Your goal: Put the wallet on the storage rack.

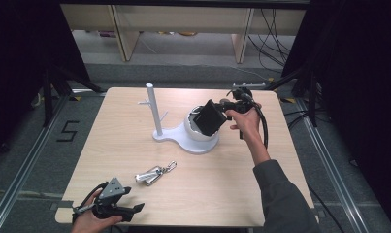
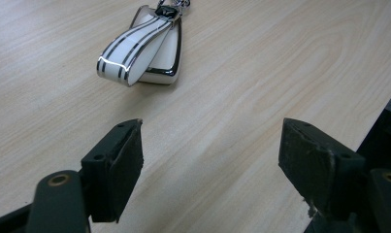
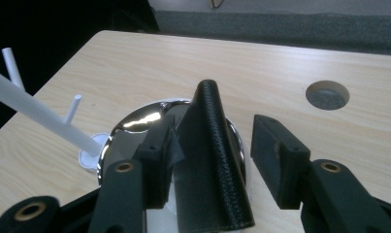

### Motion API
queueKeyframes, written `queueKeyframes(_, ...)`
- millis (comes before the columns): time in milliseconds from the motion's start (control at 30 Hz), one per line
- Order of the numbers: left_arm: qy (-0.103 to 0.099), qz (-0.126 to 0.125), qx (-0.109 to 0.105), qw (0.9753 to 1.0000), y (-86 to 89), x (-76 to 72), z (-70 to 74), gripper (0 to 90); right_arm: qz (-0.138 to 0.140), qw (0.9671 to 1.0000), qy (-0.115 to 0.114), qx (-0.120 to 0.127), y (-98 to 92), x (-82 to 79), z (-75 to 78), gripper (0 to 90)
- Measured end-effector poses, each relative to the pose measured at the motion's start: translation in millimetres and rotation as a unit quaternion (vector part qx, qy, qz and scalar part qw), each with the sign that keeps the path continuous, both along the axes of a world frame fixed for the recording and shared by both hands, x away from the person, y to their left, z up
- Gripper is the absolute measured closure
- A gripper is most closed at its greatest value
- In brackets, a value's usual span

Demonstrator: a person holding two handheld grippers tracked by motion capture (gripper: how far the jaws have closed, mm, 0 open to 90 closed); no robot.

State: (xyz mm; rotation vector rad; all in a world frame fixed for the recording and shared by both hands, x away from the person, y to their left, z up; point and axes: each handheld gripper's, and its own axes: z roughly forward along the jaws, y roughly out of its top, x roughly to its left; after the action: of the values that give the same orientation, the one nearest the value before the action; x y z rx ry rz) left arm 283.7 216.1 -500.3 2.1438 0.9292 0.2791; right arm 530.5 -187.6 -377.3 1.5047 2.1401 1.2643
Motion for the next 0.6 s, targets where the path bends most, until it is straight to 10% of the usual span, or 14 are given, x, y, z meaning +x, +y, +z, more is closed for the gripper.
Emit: queueKeyframes(600,-0.006,0.004,0.006,1.0000,4.0,2.2,1.5,23.4,0.028,0.9981,-0.055,0.000,-16.7,-61.3,2.6,37.8)
